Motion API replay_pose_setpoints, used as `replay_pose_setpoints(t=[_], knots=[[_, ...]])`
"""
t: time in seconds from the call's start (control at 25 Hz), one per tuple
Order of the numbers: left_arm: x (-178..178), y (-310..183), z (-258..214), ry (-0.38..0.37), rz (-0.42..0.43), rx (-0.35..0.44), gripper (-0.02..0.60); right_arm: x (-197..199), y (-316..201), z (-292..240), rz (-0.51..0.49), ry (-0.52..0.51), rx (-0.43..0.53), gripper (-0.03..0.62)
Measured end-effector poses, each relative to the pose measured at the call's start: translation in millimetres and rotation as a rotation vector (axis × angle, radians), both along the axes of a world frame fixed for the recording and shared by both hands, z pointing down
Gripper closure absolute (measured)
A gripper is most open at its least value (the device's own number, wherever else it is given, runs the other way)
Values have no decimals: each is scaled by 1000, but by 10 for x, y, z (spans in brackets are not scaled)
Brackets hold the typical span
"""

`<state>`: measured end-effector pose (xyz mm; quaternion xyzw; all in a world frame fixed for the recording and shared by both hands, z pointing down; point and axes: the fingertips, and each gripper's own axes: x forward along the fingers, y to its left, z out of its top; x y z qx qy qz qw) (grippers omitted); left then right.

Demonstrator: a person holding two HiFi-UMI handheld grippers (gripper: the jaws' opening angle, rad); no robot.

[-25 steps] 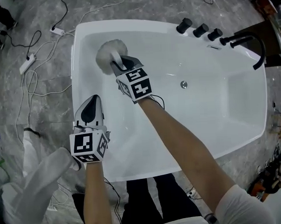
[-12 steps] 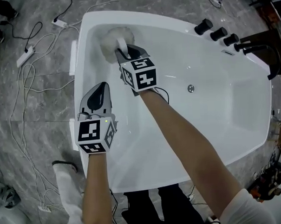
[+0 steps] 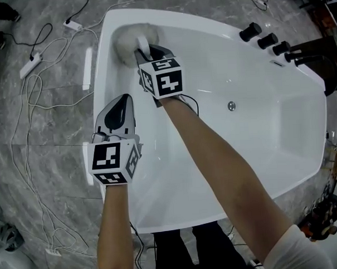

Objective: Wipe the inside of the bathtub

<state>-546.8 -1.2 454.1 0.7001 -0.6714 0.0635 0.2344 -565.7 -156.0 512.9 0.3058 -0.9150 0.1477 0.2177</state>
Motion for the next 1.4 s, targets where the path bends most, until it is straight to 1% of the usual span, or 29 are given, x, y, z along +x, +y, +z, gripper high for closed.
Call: replay_pose_setpoints(t=[0.12,0.36,0.56,0.84,1.0,1.4], knots=[[21,17,-3,2,6,3,569,-28,-55,56,12,18,-9,496],[-4,11,-50,32,-13,17,569,-96,-114,128,6,34,-31,496],[11,5,-53,30,-5,18,569,-94,-158,139,2,45,-44,496],[-9,20,-44,30,0,17,569,122,-223,166,17,83,-29,499],[36,-12,-52,34,14,22,569,292,-287,148,55,88,-25,499],[390,-121,-10,15,73,17,569,770,-429,163,100,92,-19,499]])
